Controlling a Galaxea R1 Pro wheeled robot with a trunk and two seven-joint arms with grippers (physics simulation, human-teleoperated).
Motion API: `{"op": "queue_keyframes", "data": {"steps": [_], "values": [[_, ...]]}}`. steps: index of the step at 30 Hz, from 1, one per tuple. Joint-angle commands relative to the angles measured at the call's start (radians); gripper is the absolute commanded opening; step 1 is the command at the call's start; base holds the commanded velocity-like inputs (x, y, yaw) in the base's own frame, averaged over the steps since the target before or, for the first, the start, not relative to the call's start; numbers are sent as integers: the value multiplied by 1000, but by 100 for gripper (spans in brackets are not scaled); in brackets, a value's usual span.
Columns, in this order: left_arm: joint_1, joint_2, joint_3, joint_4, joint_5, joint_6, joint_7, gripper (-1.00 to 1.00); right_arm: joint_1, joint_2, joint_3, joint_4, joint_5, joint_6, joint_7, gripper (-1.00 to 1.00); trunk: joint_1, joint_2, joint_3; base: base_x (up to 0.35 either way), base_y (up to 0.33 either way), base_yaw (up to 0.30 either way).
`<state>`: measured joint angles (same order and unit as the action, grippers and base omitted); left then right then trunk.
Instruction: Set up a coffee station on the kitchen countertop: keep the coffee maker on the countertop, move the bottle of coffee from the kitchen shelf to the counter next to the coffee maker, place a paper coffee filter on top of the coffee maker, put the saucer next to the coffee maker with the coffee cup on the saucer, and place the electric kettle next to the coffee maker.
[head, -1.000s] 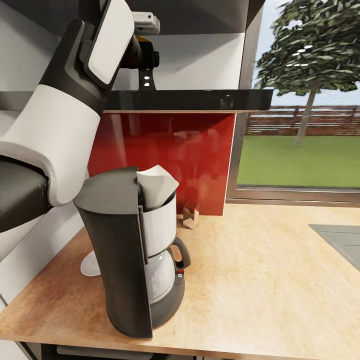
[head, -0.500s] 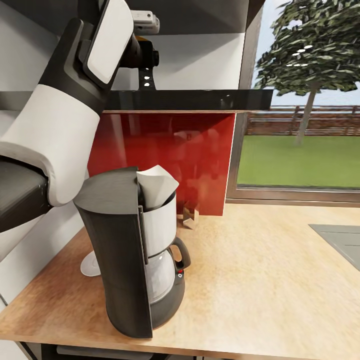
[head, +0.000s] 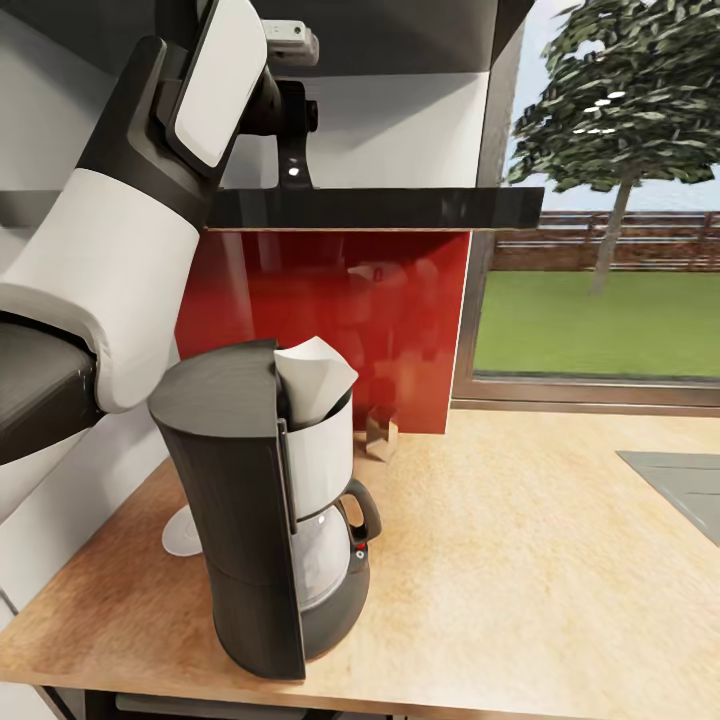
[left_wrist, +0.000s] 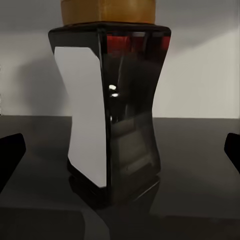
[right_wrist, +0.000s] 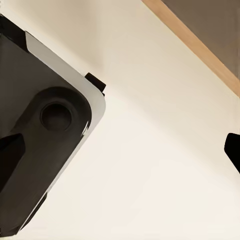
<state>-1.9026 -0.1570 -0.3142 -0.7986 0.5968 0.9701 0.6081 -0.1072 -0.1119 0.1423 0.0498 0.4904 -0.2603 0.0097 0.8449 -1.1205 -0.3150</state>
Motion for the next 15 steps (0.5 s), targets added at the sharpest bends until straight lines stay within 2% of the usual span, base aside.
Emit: {"op": "queue_keyframes", "data": {"steps": [1, 15], "values": [[-1, 0, -3, 0, 11, 1, 10, 100, -2, 0, 8, 3, -7, -7, 1, 100, -4, 6, 2, 0, 0, 0], [-1, 0, -2, -2, 11, 1, 10, 100, -1, 0, 8, 3, -7, -7, 1, 100, -8, 13, 5, 0, 0, 0]]}}
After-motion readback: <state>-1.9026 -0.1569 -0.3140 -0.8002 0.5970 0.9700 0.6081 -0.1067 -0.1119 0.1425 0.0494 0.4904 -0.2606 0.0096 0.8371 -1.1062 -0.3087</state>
